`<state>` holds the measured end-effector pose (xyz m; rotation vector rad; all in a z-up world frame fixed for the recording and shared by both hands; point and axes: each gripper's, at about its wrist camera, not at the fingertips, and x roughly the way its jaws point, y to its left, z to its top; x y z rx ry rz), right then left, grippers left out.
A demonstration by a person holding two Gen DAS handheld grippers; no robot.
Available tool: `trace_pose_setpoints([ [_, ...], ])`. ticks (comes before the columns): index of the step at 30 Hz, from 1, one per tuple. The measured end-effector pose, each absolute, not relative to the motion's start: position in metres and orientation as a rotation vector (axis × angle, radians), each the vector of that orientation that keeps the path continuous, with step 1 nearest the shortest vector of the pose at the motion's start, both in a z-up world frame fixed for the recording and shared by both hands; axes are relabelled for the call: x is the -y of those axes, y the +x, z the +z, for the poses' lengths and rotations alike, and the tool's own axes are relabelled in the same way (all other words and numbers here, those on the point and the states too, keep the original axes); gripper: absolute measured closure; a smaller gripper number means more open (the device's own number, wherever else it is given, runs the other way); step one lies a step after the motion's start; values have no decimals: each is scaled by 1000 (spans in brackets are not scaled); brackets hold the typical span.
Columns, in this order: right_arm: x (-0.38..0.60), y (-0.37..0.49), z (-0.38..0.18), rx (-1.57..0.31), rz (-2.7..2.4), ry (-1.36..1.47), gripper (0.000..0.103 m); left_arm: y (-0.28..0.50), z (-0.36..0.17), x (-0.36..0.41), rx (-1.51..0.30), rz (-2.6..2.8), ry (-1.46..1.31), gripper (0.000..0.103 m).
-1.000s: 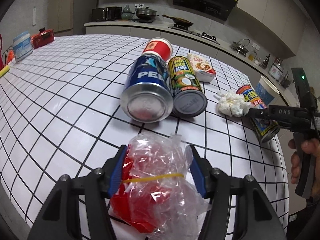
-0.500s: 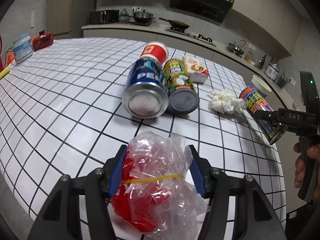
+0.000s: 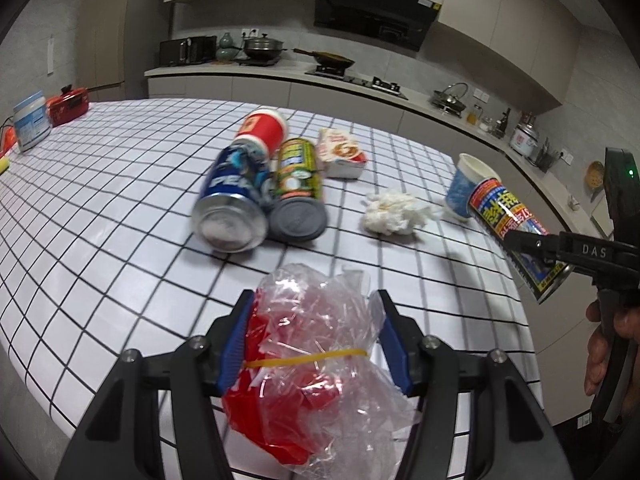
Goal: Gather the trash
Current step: 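Carry the plastic bag and spray can over the black bin and release both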
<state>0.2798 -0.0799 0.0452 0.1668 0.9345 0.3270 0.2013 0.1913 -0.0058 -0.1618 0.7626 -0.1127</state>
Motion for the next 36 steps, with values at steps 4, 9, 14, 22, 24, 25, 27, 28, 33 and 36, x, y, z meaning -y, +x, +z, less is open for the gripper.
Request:
trace_pose_setpoints([
  [4,92,267,52,-915,325,174,48,197,0,-175,-753,-137,-151,43],
  [9,113,250,57,-900,304,178,48,193,6,-152,-743,-170,-136,43],
  [14,141,233,60,-892,270,183,48,190,9,-128,-738,-208,-127,43],
  [22,201,204,61,-885,190,212,48,181,12,-71,-736,-290,-100,43],
  [24,213,198,61,-885,174,218,48,178,13,-58,-736,-309,-94,43],
  [25,221,195,61,-885,167,221,48,177,13,-51,-735,-317,-90,43],
  [27,234,188,60,-886,151,225,48,175,14,-37,-734,-336,-82,43],
  [28,242,185,60,-887,144,229,48,174,14,-32,-734,-342,-81,43],
  [33,272,170,55,-898,119,237,48,166,13,1,-736,-377,-74,43],
  [36,290,163,49,-909,106,241,48,162,10,19,-741,-393,-73,43],
])
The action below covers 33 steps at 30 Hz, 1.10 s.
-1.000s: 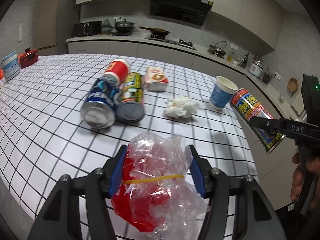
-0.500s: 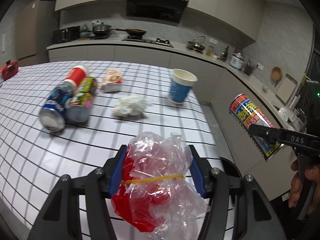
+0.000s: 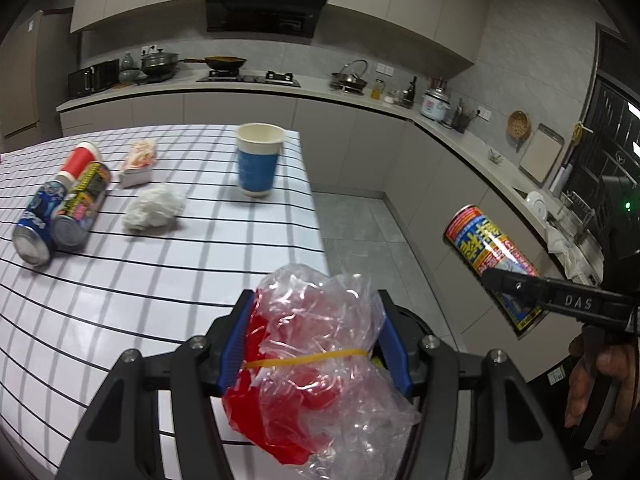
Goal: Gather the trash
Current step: 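Carry the plastic bag and spray can over the black bin and release both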
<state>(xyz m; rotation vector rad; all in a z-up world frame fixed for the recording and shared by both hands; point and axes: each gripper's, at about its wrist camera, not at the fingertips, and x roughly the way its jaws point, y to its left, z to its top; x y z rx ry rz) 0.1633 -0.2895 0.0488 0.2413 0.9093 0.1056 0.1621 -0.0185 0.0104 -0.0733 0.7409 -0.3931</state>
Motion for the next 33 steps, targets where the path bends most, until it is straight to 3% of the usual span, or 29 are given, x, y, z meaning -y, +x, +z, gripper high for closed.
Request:
trace_pose_setpoints([
  [10,345,150,22,-951,74,245,48,151,-4,83,-772,-439,-58,43],
  [33,367,191,-122,-1186,262,70,48,170,-96,153,-963,-403,-74,43],
])
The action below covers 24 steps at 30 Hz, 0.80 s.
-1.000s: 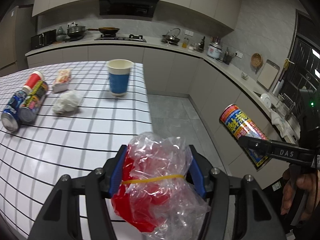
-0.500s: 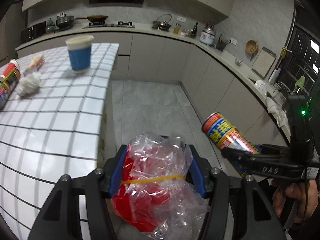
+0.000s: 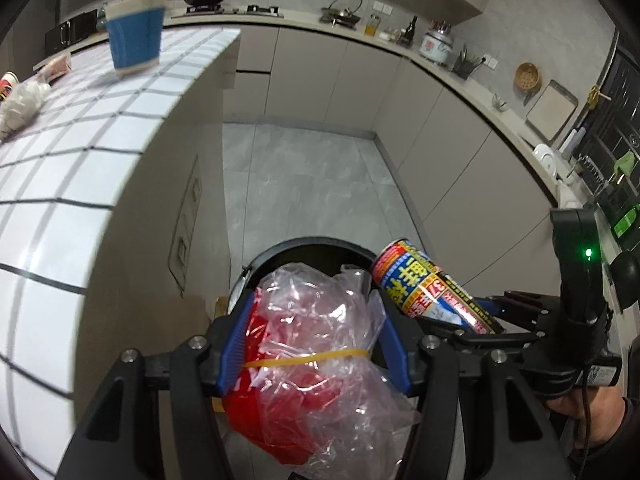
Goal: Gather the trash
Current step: 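Carry the plastic bag and spray can over the black bin and release both, then withdraw both tools from the bin back toward the cans and tissue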
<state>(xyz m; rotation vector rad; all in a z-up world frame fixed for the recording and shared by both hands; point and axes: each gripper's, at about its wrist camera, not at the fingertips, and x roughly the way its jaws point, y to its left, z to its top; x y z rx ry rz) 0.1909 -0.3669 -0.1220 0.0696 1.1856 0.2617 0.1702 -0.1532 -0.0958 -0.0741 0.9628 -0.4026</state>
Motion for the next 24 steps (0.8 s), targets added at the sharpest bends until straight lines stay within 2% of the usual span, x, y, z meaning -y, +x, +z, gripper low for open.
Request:
trace_pose_setpoints([
  [6,363,196,-146,-1221,310,17,48,180,-120,166,-1046,-462,-113,41],
  [7,361,198,-149,-1223,331,-2,48,183,-123,166,-1061,-475,-135,36],
  [8,360,200,-154,-1222,342,-24,45,187,-126,163,-1073,-470,-163,19],
  [9,359,203,-159,-1217,335,-44,35,188,-125,158,-1067,-455,-197,11],
  [10,358,204,-165,-1222,320,-80,10,189,-123,153,-1053,-437,-216,4],
  [15,368,204,-171,-1229,300,-73,8,189,-109,145,-1007,-357,-184,4],
  [24,371,207,-164,-1243,271,-40,8,185,-119,154,-1054,-335,-124,4],
])
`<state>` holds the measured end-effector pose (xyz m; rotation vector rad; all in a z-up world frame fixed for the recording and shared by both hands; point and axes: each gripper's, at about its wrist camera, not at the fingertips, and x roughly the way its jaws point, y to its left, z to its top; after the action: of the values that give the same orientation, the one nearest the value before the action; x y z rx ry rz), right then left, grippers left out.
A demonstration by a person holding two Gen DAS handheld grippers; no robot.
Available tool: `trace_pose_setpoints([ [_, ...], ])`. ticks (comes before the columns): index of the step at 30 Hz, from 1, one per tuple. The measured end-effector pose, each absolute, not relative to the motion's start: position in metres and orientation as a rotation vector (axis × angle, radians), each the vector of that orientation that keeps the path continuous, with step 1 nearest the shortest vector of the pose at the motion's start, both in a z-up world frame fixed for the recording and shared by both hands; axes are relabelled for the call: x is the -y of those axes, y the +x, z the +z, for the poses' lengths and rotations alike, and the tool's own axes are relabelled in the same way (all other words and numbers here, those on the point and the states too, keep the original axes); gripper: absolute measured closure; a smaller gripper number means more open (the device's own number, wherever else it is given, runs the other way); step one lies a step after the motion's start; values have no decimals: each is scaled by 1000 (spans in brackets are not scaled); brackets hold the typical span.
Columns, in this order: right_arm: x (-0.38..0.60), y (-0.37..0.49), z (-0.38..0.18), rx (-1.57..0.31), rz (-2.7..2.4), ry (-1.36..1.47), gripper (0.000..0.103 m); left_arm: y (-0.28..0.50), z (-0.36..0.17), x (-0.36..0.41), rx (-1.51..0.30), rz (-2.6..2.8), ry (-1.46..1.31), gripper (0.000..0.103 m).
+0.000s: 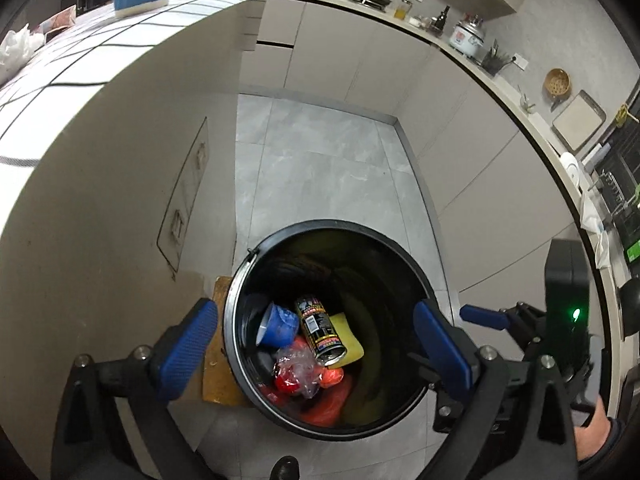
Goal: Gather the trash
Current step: 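Withdraw both tools from the bin back toward the cans and tissue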
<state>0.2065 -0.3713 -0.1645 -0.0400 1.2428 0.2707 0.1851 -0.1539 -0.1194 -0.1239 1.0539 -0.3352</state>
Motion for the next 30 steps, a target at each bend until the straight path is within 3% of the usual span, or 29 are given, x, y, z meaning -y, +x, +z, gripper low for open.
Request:
trace_pose_setpoints([
  [9,392,194,-133,-1252,134,98,6,177,-90,170,-1018,-317,-30,0],
  [17,397,185,-96,-1198,93,117,6,153,-23,168,-881,-387,-18,0],
  [30,328,196,-18,-1021,178,102,6,143,26,53,-738,-227,-73,0],
])
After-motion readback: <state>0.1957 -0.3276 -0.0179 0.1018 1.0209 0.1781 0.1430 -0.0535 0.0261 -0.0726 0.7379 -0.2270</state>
